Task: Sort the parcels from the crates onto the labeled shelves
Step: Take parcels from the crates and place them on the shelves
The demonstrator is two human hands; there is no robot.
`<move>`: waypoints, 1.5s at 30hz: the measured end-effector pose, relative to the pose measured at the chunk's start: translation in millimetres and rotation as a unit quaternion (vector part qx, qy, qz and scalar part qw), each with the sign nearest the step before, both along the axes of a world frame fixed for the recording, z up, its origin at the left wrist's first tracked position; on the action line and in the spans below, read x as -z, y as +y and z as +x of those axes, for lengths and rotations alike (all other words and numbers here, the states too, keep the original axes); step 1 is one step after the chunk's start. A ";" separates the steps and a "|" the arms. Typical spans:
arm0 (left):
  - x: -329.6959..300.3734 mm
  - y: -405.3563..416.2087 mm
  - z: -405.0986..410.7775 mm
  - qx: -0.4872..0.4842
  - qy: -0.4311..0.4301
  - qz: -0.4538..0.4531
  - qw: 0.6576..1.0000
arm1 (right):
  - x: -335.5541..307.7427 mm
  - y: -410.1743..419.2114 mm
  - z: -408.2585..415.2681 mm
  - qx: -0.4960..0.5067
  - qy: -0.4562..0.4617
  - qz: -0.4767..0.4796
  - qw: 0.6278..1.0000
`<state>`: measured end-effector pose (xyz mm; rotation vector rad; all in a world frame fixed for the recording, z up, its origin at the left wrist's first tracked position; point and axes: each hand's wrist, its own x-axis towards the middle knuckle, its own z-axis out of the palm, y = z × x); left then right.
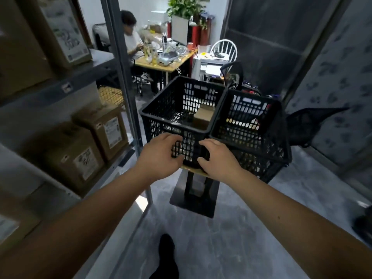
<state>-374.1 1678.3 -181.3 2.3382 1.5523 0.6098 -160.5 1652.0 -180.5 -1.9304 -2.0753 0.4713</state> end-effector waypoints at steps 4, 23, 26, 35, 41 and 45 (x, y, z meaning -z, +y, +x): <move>-4.8 74.4 4.0 0.026 -0.026 0.009 0.999 | -0.5 64.5 2.6 0.007 -0.003 0.005 1.000; 49.2 361.9 57.6 0.044 0.096 -0.120 0.987 | 31.5 298.5 7.7 0.132 -0.026 -0.079 0.988; 57.1 380.2 61.6 0.041 0.108 -0.139 0.984 | 46.0 324.3 8.0 0.138 -0.046 -0.114 0.983; 87.2 432.8 80.8 0.035 0.140 -0.176 0.974 | 84.8 394.0 21.4 0.159 -0.094 -0.173 0.967; 114.0 463.1 96.7 0.024 0.144 -0.209 0.967 | 119.6 434.9 40.6 0.207 -0.031 -0.187 0.960; 135.7 480.0 105.6 0.024 0.170 -0.231 0.958 | 141.2 456.1 54.2 0.193 -0.067 -0.224 0.953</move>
